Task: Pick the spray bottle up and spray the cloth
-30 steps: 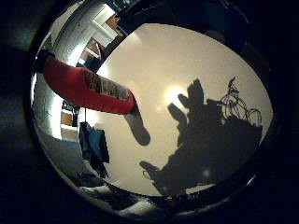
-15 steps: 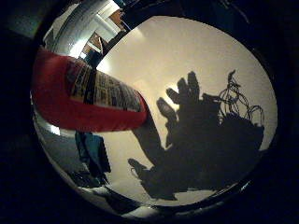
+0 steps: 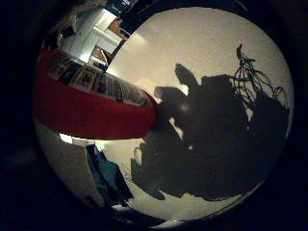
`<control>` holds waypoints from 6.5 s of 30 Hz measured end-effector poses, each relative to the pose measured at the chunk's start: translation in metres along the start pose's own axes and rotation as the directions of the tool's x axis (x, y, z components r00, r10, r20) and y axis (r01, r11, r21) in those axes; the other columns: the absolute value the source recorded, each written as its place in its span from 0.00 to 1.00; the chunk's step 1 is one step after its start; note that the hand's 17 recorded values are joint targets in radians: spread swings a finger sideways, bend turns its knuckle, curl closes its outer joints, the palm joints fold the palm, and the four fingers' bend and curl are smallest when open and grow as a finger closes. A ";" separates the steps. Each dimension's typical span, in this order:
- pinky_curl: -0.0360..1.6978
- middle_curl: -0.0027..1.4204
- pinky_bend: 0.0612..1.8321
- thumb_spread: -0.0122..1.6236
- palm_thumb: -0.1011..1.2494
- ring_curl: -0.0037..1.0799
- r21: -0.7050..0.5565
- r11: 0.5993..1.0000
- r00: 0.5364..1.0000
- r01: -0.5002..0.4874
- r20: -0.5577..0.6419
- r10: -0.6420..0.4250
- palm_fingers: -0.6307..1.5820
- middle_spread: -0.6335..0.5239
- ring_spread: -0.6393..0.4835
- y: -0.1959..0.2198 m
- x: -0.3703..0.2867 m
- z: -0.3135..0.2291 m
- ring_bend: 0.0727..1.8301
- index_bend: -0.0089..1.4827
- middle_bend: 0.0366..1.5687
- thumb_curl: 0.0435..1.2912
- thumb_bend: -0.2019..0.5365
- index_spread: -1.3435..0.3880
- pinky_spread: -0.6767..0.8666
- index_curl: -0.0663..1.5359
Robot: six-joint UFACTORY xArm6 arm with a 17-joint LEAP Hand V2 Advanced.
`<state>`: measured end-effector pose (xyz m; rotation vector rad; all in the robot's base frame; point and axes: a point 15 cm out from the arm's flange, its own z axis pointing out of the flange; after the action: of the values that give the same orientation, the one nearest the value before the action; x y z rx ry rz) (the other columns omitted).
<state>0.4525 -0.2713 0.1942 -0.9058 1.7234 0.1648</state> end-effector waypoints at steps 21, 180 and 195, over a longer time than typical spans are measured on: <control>0.50 0.48 0.65 0.66 0.85 0.59 -0.099 0.988 0.987 0.116 0.127 -0.103 0.82 0.48 0.42 0.013 -0.064 -0.009 0.78 0.79 0.85 0.36 0.26 0.68 0.33 0.51; 0.66 0.44 0.57 0.69 0.87 0.58 -0.620 0.456 0.715 0.639 0.261 -0.648 0.82 0.47 0.42 0.337 -0.494 0.143 0.79 0.83 0.88 0.40 0.26 0.68 0.30 0.48; 0.66 0.44 0.57 0.69 0.88 0.58 -0.565 0.507 0.743 0.652 0.340 -0.577 0.82 0.47 0.42 0.371 -0.464 0.173 0.79 0.83 0.88 0.40 0.26 0.68 0.30 0.48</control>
<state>0.3833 0.3030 0.4145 -1.9668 1.1121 0.3446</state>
